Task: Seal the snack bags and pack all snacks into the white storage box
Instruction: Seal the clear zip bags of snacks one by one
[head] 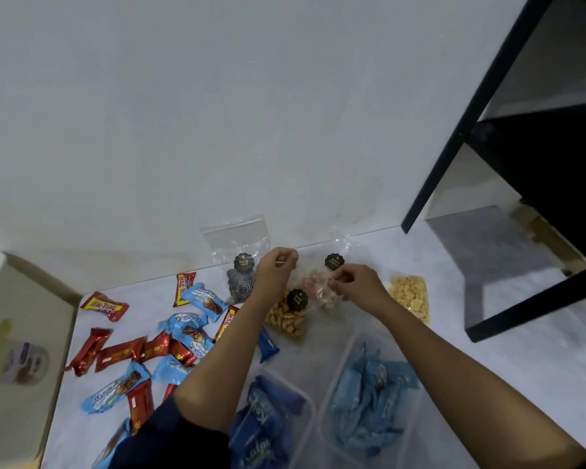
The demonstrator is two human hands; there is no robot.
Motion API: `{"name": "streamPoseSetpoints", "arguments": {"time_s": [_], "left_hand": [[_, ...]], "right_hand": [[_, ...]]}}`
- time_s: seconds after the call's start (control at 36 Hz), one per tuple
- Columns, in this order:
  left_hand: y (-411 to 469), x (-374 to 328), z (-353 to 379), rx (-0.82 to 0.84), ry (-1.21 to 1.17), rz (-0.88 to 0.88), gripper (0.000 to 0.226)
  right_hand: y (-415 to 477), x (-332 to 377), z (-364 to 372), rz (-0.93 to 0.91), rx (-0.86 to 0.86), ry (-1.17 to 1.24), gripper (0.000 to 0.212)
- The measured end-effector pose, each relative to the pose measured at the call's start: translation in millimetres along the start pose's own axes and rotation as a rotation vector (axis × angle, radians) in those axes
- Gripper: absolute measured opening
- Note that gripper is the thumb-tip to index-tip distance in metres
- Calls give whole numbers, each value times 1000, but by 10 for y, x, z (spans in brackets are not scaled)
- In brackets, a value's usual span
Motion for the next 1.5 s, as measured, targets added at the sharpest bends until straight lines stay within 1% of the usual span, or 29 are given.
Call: {"name": "streamPoseSetpoints", "arguments": {"time_s": [0.11,0.17,0.25,0.33,0.53,0.67,0.75,0.86,0.97,1.08,1.19,1.28,1.33,1.42,1.5], "left_hand": [[-168,-92,-136,27,-157,42,10],[-241,-153,-210,28,-179,90,10],[-333,-257,-322,21,-279,119,10],[-396,-393,-416,18,-365,141,9],[-540,-690,-596,-67,-404,229,18],[-588,-796,-694,-171,-376,250,8],[-630,-872,-729,-217,-361,273,8],[-700,-958,-799,-285,-311,327,9],[-725,-973,-855,-307,-344,312,11],[-795,-1026,-924,-328,-318,345,11],[-867,-1038,-966,-322,-265,370,11],[-895,-1020,-1017,-321,-279,361,11],[-917,-1029,-1058,-328,-288,363,11],[-932,-1065,-1077,-310,-289,372,10],[-926,-1081,-1059,-271,-276,374,11]], "right_hand": [[-8,142,-74,-56,-46,146,8],[-8,227,-138,-85,-83,235,9],[-18,381,-233,-114,-128,382,9],[-13,613,-308,-184,-132,430,5],[21,1041,-400,-337,-81,289,4],[17,1327,-428,-413,-60,177,15],[22,1464,-379,-443,-17,87,15],[23,1636,-346,-489,-8,44,14],[26,1729,-325,-516,0,-2,15],[9,1810,-244,-521,47,-27,12],[-23,1956,-174,-579,102,-88,21],[-42,2030,-179,-597,101,-120,24],[-38,2052,-178,-592,96,-117,21],[-47,2093,-130,-588,97,-98,10],[-44,2131,-84,-607,76,-130,9]]}}
Point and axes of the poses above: each hand's wrist, its own y-axis towards the middle knuckle, its own z-axis out of the palm, x = y × z, the point moved 7 cm from there along y, towards the middle knuckle, and after that the axes turned 12 degrees about -z, right-handed, at the moved point
